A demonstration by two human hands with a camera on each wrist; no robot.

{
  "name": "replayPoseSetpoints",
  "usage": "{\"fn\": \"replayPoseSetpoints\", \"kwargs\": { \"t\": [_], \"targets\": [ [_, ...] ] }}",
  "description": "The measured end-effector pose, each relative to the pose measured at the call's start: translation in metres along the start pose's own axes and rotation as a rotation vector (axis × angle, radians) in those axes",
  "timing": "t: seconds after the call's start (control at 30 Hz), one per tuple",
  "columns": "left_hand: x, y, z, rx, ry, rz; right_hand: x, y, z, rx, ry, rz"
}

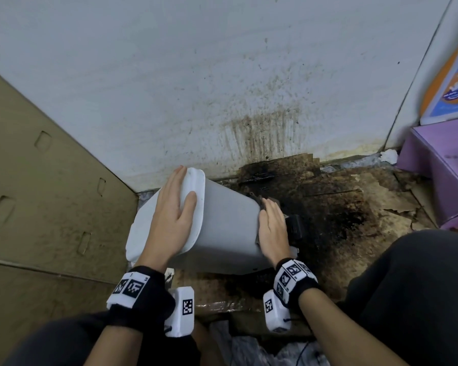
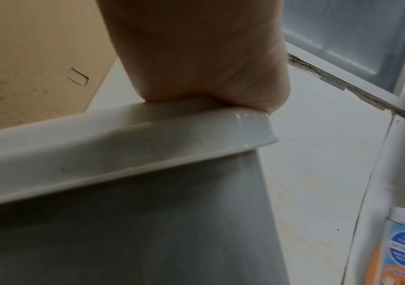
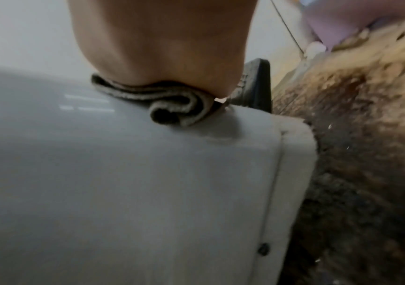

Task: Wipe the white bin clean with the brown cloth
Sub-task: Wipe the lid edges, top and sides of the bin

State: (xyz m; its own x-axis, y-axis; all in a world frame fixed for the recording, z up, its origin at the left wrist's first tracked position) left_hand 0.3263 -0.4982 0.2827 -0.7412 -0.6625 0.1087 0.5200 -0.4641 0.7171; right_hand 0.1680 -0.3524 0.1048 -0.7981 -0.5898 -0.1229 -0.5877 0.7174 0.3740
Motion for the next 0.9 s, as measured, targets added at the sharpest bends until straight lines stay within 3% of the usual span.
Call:
{"fn": "replayPoseSetpoints", "kwargs": {
  "t": [0.1, 0.27, 0.4, 0.5, 0.67, 0.77, 0.9],
  "targets": [
    [0.001, 0.000, 0.002, 0.023, -0.001, 0.009, -0.004, -0.009, -0.033, 0.049, 0.033, -0.013],
    [0.001, -0.008, 0.008, 0.034, -0.025, 0.005, -0.025, -0.032, -0.123, 0.127, 0.282, -0.099],
    [-0.001, -0.004, 0.004, -0.001, -0.016, -0.006, -0.034, -0.028, -0.127, 0.000, 0.498, -0.076],
    [0.000, 0.002, -0.003, -0.032, 0.006, -0.021, -0.031, -0.021, -0.082, -0.004, 0.430, -0.045],
    [-0.003, 0.004, -0.004, -0.053, 0.010, -0.021, -0.031, -0.001, 0.007, -0.026, 0.125, 0.087],
    [-0.003, 0.004, -0.002, -0.035, 0.004, -0.021, -0.030, -0.004, 0.003, -0.020, 0.065, 0.120],
    [-0.001, 0.005, -0.003, -0.005, -0.002, -0.004, -0.041, -0.020, -0.048, 0.040, 0.113, 0.114]
  ]
}}
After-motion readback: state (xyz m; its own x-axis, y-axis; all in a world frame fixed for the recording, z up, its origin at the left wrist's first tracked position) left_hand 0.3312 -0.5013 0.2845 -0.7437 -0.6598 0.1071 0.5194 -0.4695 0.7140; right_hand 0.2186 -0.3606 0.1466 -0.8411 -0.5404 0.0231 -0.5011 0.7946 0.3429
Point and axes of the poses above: each hand's wrist, its own x-axis towards the middle knuckle, its own y-axis out of the back of the hand, z = x × y, the point moved 8 cm from there along x, towards the middle knuckle, and after that the axes turned 2 degrees about -z, right-handed, at the moved point
